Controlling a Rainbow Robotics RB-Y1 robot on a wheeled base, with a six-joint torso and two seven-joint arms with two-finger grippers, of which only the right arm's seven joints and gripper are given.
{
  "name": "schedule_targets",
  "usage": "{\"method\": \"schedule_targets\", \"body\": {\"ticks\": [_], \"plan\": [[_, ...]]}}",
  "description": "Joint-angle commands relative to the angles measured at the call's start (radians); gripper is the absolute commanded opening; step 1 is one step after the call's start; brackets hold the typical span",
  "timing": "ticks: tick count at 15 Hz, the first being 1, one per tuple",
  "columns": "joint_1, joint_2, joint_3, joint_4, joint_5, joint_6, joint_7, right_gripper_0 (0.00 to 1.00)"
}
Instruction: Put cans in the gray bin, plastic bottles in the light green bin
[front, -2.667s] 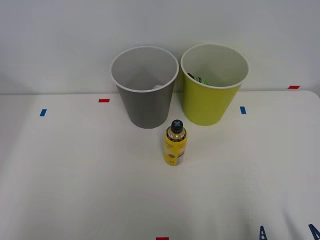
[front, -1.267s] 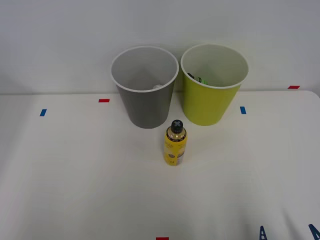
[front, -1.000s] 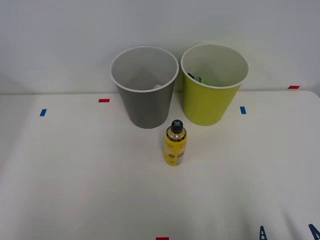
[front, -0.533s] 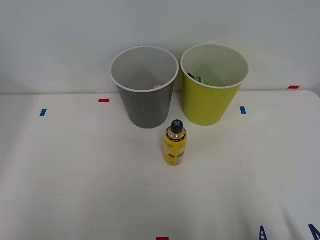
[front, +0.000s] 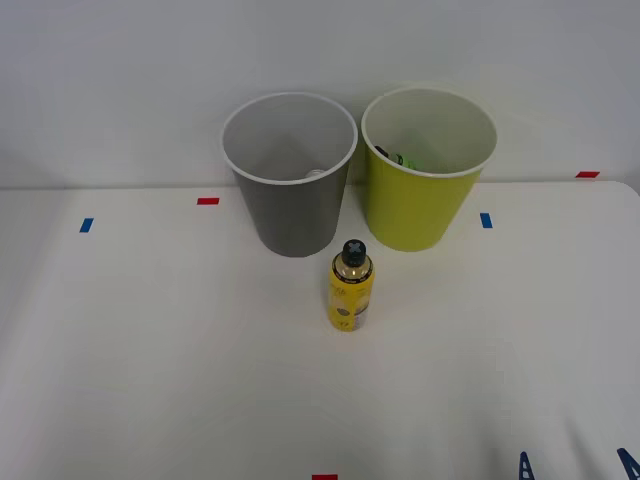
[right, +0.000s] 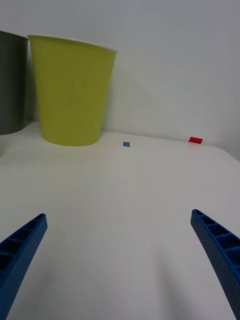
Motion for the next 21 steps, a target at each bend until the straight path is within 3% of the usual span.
{"method": "schedule_targets", "body": {"ticks": [1, 21], "plan": [[0.0, 0.0, 0.0, 0.0, 0.0, 0.0, 0.0, 1.0], [0.0, 0.0, 0.0, 0.0, 0.0, 0.0, 0.0, 1.0]]}}
